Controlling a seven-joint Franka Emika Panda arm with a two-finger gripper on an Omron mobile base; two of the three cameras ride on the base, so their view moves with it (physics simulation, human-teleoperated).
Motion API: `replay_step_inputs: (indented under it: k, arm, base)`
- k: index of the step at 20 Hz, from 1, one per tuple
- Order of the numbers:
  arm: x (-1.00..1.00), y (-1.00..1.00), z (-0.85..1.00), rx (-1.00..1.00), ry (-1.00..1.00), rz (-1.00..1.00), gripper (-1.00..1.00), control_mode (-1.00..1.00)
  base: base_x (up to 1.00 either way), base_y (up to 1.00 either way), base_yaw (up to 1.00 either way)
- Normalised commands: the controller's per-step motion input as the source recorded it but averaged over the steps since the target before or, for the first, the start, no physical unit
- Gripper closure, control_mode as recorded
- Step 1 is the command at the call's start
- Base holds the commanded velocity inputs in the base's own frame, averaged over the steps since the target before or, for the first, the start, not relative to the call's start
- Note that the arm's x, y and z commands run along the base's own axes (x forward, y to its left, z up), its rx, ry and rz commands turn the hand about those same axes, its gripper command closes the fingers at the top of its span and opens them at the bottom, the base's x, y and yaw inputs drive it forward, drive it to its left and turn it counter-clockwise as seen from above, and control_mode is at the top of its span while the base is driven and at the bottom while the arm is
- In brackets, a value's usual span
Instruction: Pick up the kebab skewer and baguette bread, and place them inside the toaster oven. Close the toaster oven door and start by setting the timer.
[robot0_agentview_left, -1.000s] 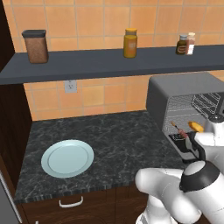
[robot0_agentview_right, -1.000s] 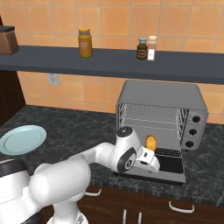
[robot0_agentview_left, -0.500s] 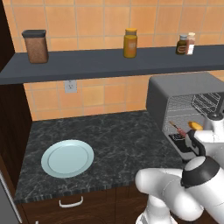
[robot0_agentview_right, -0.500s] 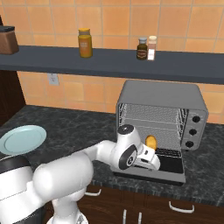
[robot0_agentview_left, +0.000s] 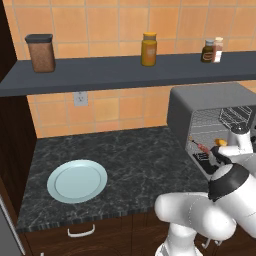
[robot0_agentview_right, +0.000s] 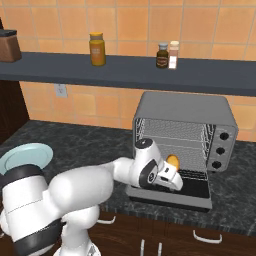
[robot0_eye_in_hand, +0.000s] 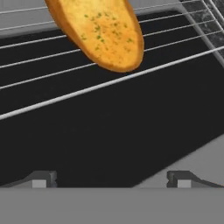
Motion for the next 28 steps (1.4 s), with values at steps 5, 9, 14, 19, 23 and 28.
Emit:
replay_step_inputs:
  k: [5, 9, 14, 19, 23, 28]
  arm:
    - [0.26, -0.03, 0.00, 0.00, 0.00, -0.09, -1.00, -1.00]
    - [0.26, -0.04, 0.00, 0.00, 0.00, -0.09, -1.00, -1.00]
    - [0.27, -0.11, 0.00, 0.00, 0.00, -0.09, -1.00, -1.00]
    - [0.34, -0.05, 0.00, 0.02, 0.00, -0.09, -1.00, -1.00]
    - [0.50, 0.00, 0.01, 0.11, -0.01, -0.11, -1.00, -1.00]
    - [0.48, -0.01, 0.00, 0.12, 0.00, -0.10, -1.00, -1.00]
  base:
    - [0.00, 0.00, 0.00]
    - [0.00, 0.00, 0.00]
    - [0.00, 0.00, 0.00]
    - [0.00, 0.00, 0.00]
    - [0.00, 0.00, 0.00]
    - [0.00, 0.00, 0.00]
